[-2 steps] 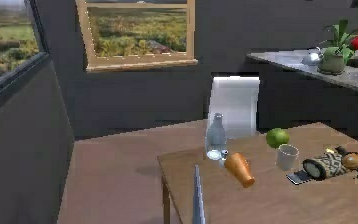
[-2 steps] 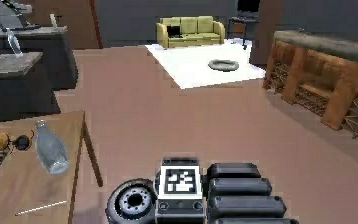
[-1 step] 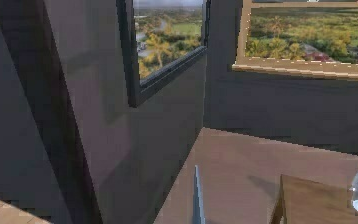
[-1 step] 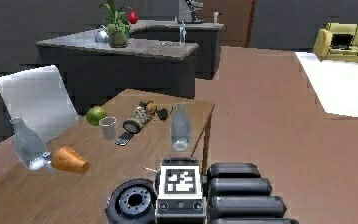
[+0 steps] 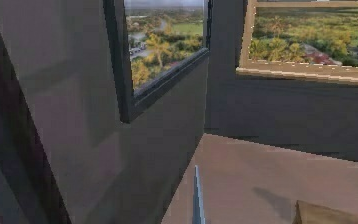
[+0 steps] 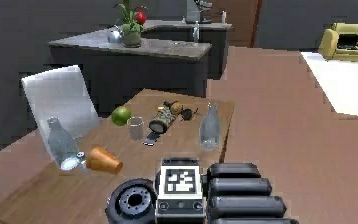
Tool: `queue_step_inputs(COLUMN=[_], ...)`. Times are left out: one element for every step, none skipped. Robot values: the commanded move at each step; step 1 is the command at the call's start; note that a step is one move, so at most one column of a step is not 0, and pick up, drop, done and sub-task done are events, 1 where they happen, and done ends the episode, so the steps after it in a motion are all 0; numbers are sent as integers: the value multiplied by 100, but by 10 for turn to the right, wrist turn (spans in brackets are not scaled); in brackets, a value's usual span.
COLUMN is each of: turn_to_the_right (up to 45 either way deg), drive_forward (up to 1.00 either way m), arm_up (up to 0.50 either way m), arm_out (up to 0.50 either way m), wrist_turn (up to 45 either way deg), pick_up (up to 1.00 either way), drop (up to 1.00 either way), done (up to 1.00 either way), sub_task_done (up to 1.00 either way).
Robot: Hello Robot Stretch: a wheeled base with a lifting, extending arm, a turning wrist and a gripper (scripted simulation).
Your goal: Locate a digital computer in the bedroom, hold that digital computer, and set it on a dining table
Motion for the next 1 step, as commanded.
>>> queue_step_inputs(turn_to_the_right=[150], drive_forward=[0], arm_up=[0], arm_out=[0], wrist_turn=[0], pick_up=[0], drop=[0], done=[0], sub_task_done=[0])
